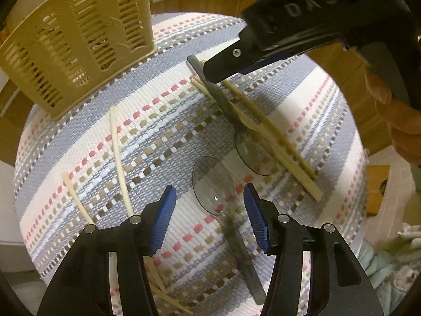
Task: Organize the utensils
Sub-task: 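Grasp a clear spoon with the left gripper while the right grasps the metal knife, then lower the clear spoon and knife into the caddy and open both grippers, then grasp a wooden chopstick with the left gripper while the right grasps another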
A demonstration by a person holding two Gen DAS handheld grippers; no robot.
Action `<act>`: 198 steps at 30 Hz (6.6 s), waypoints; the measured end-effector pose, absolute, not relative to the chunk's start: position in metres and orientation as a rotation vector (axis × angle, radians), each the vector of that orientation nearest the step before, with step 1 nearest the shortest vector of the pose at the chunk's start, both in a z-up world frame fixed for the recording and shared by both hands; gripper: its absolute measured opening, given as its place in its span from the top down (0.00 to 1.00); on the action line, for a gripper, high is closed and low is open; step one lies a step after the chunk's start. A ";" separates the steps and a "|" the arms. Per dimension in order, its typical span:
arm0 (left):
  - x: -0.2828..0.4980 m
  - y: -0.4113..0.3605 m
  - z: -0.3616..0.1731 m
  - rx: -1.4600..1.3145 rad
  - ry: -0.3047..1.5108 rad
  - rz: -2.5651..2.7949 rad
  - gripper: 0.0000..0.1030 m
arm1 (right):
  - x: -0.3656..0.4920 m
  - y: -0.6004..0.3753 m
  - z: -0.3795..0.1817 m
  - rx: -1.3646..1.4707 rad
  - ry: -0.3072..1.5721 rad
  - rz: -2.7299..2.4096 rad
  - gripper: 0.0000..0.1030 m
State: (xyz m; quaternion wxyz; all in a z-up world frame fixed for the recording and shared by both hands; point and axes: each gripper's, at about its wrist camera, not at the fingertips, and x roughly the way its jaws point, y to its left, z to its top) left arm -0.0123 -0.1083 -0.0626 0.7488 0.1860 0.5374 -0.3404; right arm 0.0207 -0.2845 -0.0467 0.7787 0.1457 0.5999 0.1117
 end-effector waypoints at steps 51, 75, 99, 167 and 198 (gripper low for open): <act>0.000 -0.072 -0.014 0.148 0.953 -0.751 0.68 | 0.013 -0.265 -0.033 0.161 1.135 0.248 0.98; 0.063 -0.044 0.185 0.044 0.323 -0.418 0.69 | 0.030 -0.258 0.158 0.184 0.486 0.373 0.98; 0.145 -0.059 0.095 0.069 0.275 -0.343 0.68 | 0.116 -0.207 0.086 0.008 0.511 0.291 0.99; 0.072 -0.054 -0.052 0.161 1.220 -0.563 0.63 | 0.031 -0.262 -0.066 0.062 1.343 0.167 0.78; 0.080 -0.111 -0.069 0.382 1.233 -0.458 0.96 | 0.052 -0.229 -0.080 -0.075 1.372 0.134 0.96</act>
